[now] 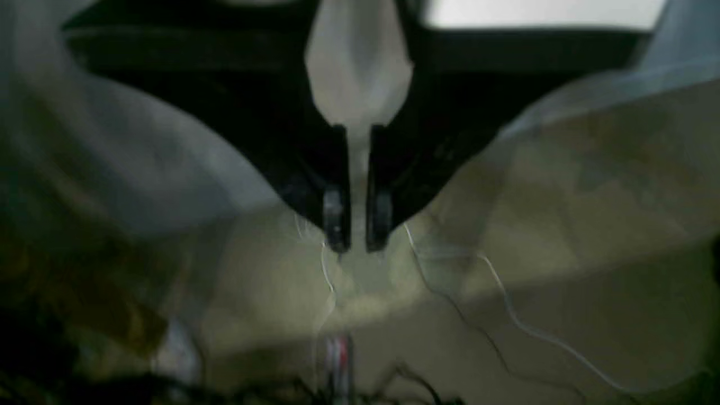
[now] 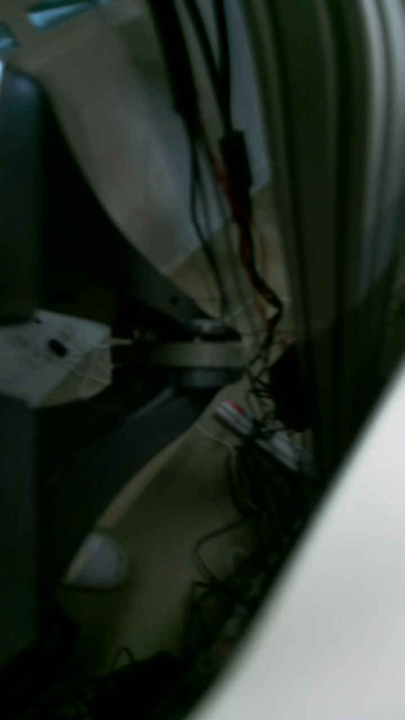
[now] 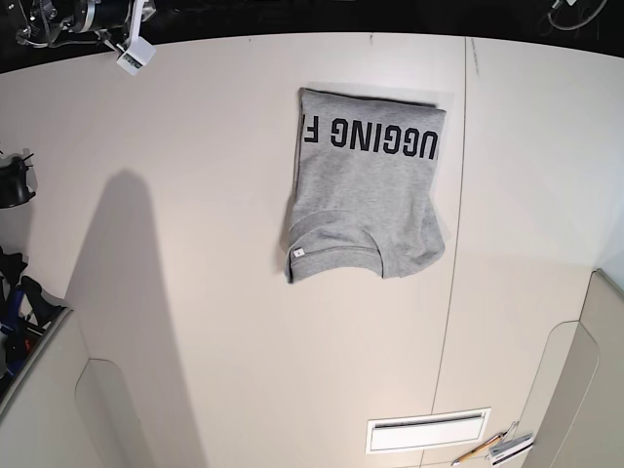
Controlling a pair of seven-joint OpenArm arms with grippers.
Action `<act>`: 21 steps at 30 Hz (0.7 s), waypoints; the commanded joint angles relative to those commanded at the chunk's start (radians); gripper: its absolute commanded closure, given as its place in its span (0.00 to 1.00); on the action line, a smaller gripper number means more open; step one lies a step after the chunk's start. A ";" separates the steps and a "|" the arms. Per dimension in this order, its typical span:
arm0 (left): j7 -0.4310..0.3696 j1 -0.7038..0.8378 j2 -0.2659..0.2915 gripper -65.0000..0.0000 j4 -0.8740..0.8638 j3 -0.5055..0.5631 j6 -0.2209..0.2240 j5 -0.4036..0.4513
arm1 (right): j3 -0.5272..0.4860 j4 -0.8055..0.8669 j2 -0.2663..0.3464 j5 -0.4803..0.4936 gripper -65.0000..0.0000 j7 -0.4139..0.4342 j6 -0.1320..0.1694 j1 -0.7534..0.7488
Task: Fold the T-shirt properly
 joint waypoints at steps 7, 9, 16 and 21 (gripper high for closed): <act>-0.174 0.010 -0.058 0.91 -0.153 0.310 0.000 0.200 | -0.098 -0.002 0.026 -0.042 1.00 -0.004 0.000 -0.069; -0.267 0.004 -0.073 0.91 -0.227 0.389 0.000 0.293 | -0.158 -0.002 0.034 -0.089 1.00 -0.003 -0.001 -0.066; -0.283 -0.205 -0.103 0.91 -0.519 0.588 0.000 0.411 | -0.350 -0.031 0.032 -0.284 1.00 0.040 -0.008 -0.049; -0.284 -0.453 -0.178 0.91 -0.666 0.705 0.000 0.386 | -0.472 -0.227 0.026 -0.446 1.00 0.158 -0.008 0.017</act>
